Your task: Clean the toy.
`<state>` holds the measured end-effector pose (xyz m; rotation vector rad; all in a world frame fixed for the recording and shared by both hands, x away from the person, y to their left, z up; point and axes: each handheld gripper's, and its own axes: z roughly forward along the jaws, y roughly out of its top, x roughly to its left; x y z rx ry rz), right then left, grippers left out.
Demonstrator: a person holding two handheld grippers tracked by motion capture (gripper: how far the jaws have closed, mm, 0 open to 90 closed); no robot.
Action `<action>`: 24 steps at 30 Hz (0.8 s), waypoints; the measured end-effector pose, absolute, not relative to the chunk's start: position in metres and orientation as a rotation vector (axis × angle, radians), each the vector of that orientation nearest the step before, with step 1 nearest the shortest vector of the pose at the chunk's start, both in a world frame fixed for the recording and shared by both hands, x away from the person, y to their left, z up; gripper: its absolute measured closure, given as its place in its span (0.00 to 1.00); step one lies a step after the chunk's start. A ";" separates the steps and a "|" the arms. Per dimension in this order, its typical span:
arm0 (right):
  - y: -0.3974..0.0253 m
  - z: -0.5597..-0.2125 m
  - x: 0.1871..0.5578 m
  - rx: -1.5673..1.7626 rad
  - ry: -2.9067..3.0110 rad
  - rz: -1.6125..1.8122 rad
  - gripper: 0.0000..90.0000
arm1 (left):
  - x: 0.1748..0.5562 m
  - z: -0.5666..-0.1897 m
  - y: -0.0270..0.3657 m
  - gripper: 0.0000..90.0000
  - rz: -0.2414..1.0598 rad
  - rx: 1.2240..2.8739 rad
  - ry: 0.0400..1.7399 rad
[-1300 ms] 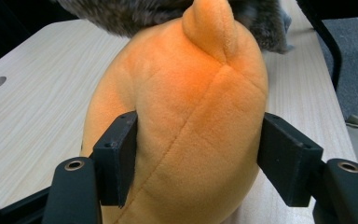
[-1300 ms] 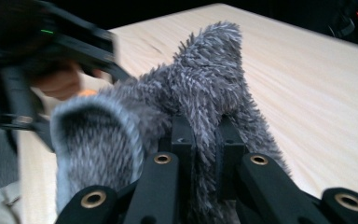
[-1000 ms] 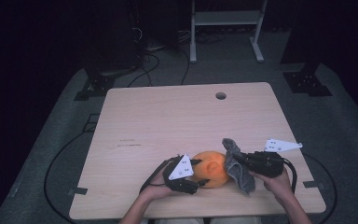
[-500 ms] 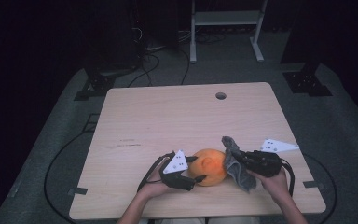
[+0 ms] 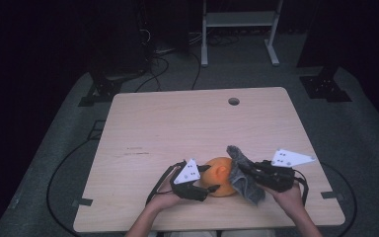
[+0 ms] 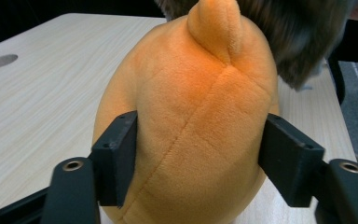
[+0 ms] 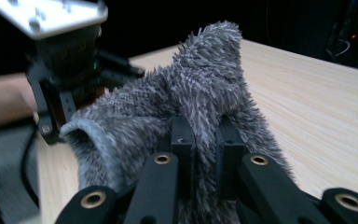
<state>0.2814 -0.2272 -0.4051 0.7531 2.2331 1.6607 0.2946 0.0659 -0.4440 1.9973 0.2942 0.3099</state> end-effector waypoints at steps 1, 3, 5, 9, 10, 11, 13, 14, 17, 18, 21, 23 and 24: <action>-0.221 -0.406 0.280 0.728 2.254 1.604 0.90 | 0.294 -0.444 0.065 0.38 0.317 1.998 0.292; -0.221 -0.413 0.284 0.743 2.262 1.594 0.90 | 0.292 -0.444 0.065 0.41 0.329 1.971 0.298; -0.231 -0.421 0.291 0.821 2.250 1.585 0.89 | 0.294 -0.442 0.063 0.44 0.317 1.954 0.323; -0.253 -0.427 0.296 0.932 2.247 1.560 0.90 | 0.292 -0.432 0.053 0.47 0.352 1.924 0.349; -0.254 -0.424 0.295 0.923 2.234 1.567 0.90 | 0.292 -0.430 0.053 0.47 0.353 1.917 0.354; -0.254 -0.421 0.294 0.916 2.217 1.584 0.90 | 0.292 -0.426 0.054 0.47 0.345 1.909 0.361; -0.251 -0.407 0.288 0.860 2.179 1.624 0.90 | 0.291 -0.422 0.056 0.48 0.363 1.920 0.364; -0.250 -0.403 0.286 0.840 2.172 1.630 0.90 | 0.290 -0.419 0.056 0.48 0.388 1.950 0.360; -0.235 -0.387 0.275 0.743 2.175 1.643 0.90 | 0.288 -0.415 0.054 0.48 0.413 1.994 0.361; -0.229 -0.383 0.272 0.712 2.176 1.633 0.90 | 0.288 -0.414 0.053 0.48 0.414 2.004 0.356; -0.211 -0.379 0.268 0.661 2.199 1.601 0.90 | 0.282 -0.412 0.046 0.48 0.402 2.011 0.352; -0.206 -0.382 0.270 0.658 2.219 1.568 0.90 | 0.277 -0.411 0.040 0.48 0.389 2.014 0.345; -0.206 -0.385 0.272 0.682 2.227 1.545 0.90 | 0.277 -0.411 0.038 0.48 0.390 2.024 0.340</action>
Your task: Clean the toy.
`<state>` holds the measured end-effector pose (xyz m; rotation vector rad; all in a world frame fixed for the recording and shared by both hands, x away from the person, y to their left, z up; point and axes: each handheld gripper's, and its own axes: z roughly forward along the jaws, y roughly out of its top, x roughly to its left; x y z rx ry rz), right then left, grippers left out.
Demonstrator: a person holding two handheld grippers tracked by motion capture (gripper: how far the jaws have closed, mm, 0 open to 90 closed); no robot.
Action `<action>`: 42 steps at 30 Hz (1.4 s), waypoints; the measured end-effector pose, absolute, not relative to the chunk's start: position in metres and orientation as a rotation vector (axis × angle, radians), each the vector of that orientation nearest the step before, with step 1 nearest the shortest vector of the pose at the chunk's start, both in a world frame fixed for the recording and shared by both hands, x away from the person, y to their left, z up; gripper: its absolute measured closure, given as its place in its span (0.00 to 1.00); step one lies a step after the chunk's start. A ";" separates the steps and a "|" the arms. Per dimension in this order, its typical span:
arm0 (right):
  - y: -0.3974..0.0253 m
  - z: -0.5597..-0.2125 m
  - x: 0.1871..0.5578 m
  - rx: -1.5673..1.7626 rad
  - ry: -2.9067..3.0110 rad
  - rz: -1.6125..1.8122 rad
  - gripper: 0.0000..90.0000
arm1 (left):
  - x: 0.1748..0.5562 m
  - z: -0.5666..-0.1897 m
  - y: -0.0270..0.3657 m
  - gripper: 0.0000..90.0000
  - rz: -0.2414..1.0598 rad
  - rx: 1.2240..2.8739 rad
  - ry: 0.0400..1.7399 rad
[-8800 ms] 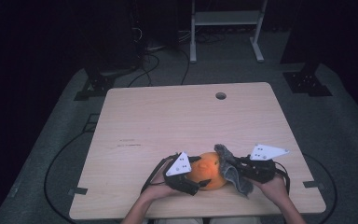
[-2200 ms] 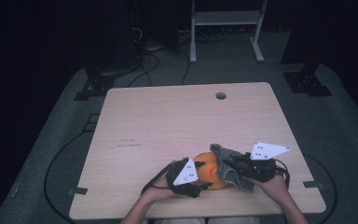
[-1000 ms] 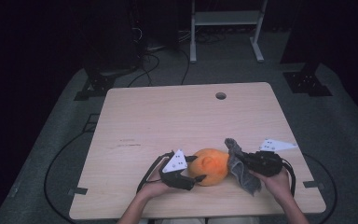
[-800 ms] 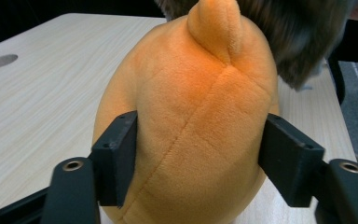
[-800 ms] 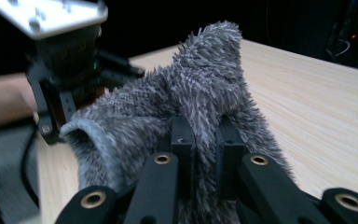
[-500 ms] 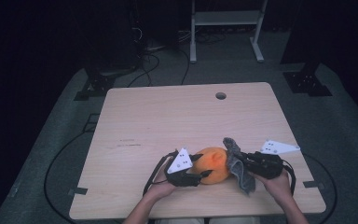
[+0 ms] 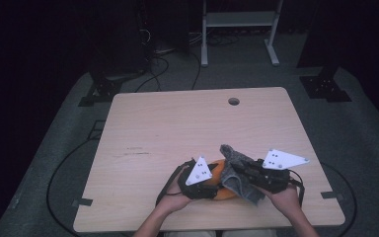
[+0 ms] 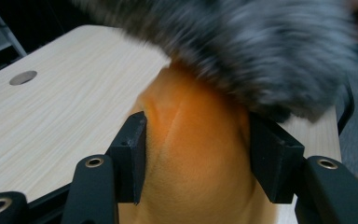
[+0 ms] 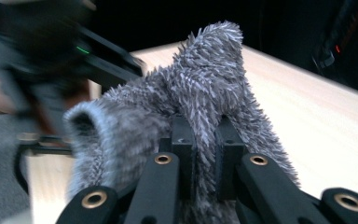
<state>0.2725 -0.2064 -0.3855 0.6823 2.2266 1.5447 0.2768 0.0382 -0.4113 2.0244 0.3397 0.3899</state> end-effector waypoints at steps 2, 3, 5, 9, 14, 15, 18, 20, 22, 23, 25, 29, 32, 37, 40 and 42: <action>-0.212 -0.396 0.278 0.739 2.261 1.540 0.90 | 0.279 -0.416 0.038 0.45 0.367 2.022 0.345; -0.215 -0.400 0.279 0.753 2.268 1.563 0.90 | 0.282 -0.419 0.039 0.41 0.331 2.015 0.341; -0.219 -0.405 0.281 0.761 2.286 1.553 0.90 | 0.285 -0.421 0.043 0.28 0.289 2.000 0.333; -0.226 -0.409 0.283 0.747 2.302 1.598 0.90 | 0.297 -0.429 0.054 0.11 0.193 2.015 0.401; -0.240 -0.417 0.292 0.800 2.299 1.597 0.90 | 0.297 -0.435 0.050 0.26 0.227 2.016 0.413; -0.244 -0.420 0.294 0.836 2.298 1.604 0.90 | 0.296 -0.434 0.049 0.28 0.240 2.015 0.417; -0.255 -0.421 0.298 0.902 2.299 1.534 0.90 | 0.294 -0.433 0.047 0.31 0.276 2.020 0.416; -0.258 -0.417 0.294 0.889 2.282 1.552 0.90 | 0.294 -0.433 0.046 0.31 0.281 2.015 0.418; -0.253 -0.407 0.288 0.828 2.267 1.588 0.90 | 0.294 -0.434 0.045 0.32 0.293 2.002 0.430; -0.248 -0.403 0.285 0.797 2.268 1.594 0.90 | 0.293 -0.434 0.044 0.32 0.300 1.999 0.433; -0.235 -0.399 0.282 0.738 2.295 1.564 0.90 | 0.292 -0.433 0.043 0.32 0.295 2.015 0.416; -0.232 -0.407 0.286 0.741 2.344 1.553 0.90 | 0.292 -0.432 0.049 0.29 0.193 2.018 0.357; -0.244 -0.412 0.288 0.766 2.362 1.564 0.90 | 0.293 -0.430 0.054 0.22 0.093 1.998 0.293; -0.252 -0.415 0.289 0.715 2.395 1.607 0.90 | 0.301 -0.438 0.051 0.08 0.110 2.054 0.400; -0.258 -0.417 0.292 0.750 2.377 1.579 0.90 | 0.300 -0.441 0.050 0.20 0.130 2.033 0.372; -0.264 -0.419 0.296 0.817 2.350 1.562 0.90 | 0.299 -0.439 0.050 0.26 0.154 2.030 0.380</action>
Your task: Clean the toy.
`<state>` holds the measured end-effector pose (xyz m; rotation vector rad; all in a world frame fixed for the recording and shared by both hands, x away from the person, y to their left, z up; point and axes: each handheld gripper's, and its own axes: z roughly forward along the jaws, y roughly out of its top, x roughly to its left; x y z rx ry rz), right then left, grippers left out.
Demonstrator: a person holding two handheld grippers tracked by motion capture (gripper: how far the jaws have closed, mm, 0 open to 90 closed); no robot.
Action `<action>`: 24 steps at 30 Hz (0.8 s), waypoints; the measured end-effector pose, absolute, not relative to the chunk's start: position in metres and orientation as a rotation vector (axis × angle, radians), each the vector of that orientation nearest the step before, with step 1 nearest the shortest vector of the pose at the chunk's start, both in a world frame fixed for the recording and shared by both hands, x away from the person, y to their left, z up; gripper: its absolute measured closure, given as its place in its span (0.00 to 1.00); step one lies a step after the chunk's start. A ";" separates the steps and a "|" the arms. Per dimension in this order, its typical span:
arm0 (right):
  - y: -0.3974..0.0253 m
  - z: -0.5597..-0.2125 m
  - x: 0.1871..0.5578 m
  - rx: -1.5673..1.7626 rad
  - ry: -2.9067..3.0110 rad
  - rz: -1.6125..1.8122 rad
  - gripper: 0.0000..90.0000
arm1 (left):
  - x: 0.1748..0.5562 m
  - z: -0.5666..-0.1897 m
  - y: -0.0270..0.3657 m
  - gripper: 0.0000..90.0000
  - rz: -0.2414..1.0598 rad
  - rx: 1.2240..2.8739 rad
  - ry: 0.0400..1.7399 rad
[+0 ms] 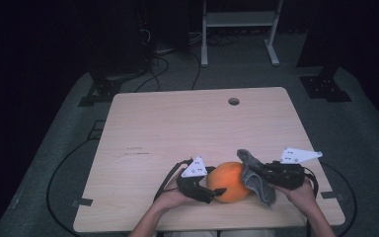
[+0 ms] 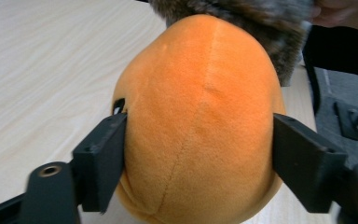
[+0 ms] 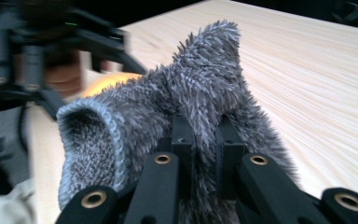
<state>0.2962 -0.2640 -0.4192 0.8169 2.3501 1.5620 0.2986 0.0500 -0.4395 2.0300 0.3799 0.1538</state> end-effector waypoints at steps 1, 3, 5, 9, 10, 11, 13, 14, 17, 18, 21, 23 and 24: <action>-0.267 -0.420 0.298 0.844 2.339 1.541 0.90 | 0.298 -0.439 0.050 0.28 0.159 2.032 0.378; -0.270 -0.420 0.298 0.872 2.331 1.505 0.90 | 0.297 -0.439 0.051 0.30 0.179 2.030 0.373; -0.270 -0.412 0.292 0.854 2.312 1.548 0.90 | 0.296 -0.437 0.050 0.34 0.203 2.025 0.366; -0.249 -0.396 0.281 0.725 2.325 1.600 0.90 | 0.291 -0.436 0.045 0.37 0.242 2.024 0.344; -0.243 -0.395 0.279 0.698 2.341 1.569 0.90 | 0.291 -0.436 0.045 0.37 0.248 2.028 0.344; -0.239 -0.396 0.279 0.682 2.349 1.543 0.90 | 0.291 -0.436 0.046 0.37 0.246 2.030 0.345; -0.239 -0.400 0.281 0.686 2.352 1.557 0.90 | 0.292 -0.438 0.048 0.37 0.238 2.024 0.348; -0.242 -0.403 0.283 0.700 2.355 1.559 0.90 | 0.292 -0.438 0.048 0.37 0.231 2.015 0.353; -0.260 -0.412 0.290 0.789 2.346 1.511 0.90 | 0.292 -0.438 0.045 0.37 0.232 2.000 0.356; -0.266 -0.415 0.291 0.827 2.338 1.502 0.90 | 0.292 -0.438 0.045 0.37 0.232 1.999 0.359; -0.272 -0.413 0.291 0.857 2.320 1.486 0.90 | 0.291 -0.437 0.046 0.37 0.240 1.978 0.362; -0.268 -0.403 0.286 0.825 2.291 1.531 0.90 | 0.290 -0.432 0.046 0.39 0.254 1.959 0.357; -0.261 -0.395 0.282 0.781 2.282 1.559 0.90 | 0.289 -0.429 0.046 0.39 0.283 1.966 0.349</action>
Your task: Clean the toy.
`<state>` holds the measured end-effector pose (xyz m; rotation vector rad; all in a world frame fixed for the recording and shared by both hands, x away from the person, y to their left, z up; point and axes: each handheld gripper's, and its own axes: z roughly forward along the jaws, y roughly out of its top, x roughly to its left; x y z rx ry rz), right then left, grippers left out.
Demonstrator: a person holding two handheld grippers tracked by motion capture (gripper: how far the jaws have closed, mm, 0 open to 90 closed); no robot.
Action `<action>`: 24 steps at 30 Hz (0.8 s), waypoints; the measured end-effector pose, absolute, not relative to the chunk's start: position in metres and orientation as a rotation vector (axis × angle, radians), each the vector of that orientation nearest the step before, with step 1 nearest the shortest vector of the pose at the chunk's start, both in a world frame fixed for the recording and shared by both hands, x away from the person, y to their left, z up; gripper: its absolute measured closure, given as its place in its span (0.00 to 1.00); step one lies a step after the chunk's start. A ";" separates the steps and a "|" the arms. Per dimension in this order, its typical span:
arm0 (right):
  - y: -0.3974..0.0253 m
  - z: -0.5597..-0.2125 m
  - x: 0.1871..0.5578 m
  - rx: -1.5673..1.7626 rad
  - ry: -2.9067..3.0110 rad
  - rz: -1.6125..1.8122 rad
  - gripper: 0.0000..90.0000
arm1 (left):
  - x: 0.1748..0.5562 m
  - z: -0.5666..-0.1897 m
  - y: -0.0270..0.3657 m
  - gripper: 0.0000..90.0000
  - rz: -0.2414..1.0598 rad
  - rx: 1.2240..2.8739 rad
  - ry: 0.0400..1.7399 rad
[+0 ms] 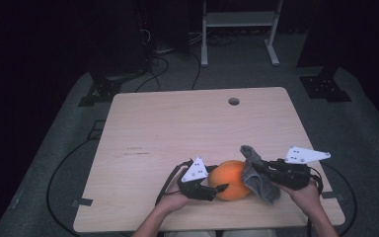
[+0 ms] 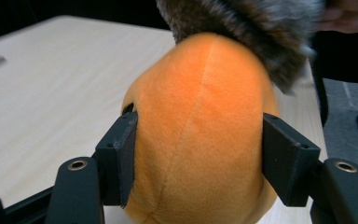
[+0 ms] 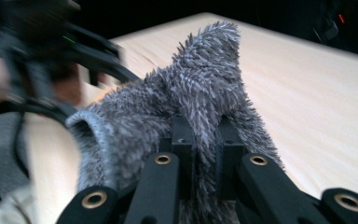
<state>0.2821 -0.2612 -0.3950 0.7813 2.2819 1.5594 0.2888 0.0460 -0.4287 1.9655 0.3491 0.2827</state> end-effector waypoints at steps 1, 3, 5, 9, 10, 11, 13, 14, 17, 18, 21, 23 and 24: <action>-0.255 -0.389 0.279 0.746 2.278 1.584 0.90 | 0.288 -0.426 0.045 0.39 0.309 1.976 0.342; -0.242 -0.382 0.275 0.684 2.288 1.611 0.90 | 0.283 -0.421 0.043 0.39 0.379 1.992 0.328; -0.226 -0.379 0.273 0.638 2.315 1.596 0.90 | 0.281 -0.419 0.045 0.40 0.377 1.971 0.323; -0.222 -0.397 0.281 0.701 2.344 1.546 0.90 | 0.284 -0.420 0.048 0.41 0.359 1.979 0.332; -0.227 -0.402 0.284 0.731 2.339 1.568 0.90 | 0.285 -0.421 0.049 0.41 0.352 1.977 0.337; -0.231 -0.406 0.286 0.762 2.335 1.560 0.90 | 0.286 -0.422 0.050 0.41 0.345 1.973 0.341; -0.242 -0.414 0.291 0.819 2.337 1.518 0.90 | 0.286 -0.422 0.051 0.40 0.337 1.969 0.349; -0.248 -0.417 0.293 0.855 2.339 1.501 0.90 | 0.287 -0.423 0.051 0.40 0.336 1.968 0.351; -0.255 -0.417 0.293 0.906 2.316 1.480 0.90 | 0.287 -0.423 0.049 0.40 0.343 1.966 0.350; -0.253 -0.411 0.290 0.874 2.295 1.516 0.90 | 0.287 -0.423 0.048 0.40 0.340 1.967 0.348; -0.235 -0.397 0.282 0.759 2.305 1.563 0.90 | 0.286 -0.423 0.046 0.39 0.343 1.969 0.339; -0.225 -0.399 0.281 0.717 2.337 1.513 0.90 | 0.285 -0.424 0.047 0.35 0.334 1.977 0.317; -0.224 -0.403 0.283 0.708 2.354 1.510 0.90 | 0.286 -0.423 0.050 0.30 0.317 1.970 0.319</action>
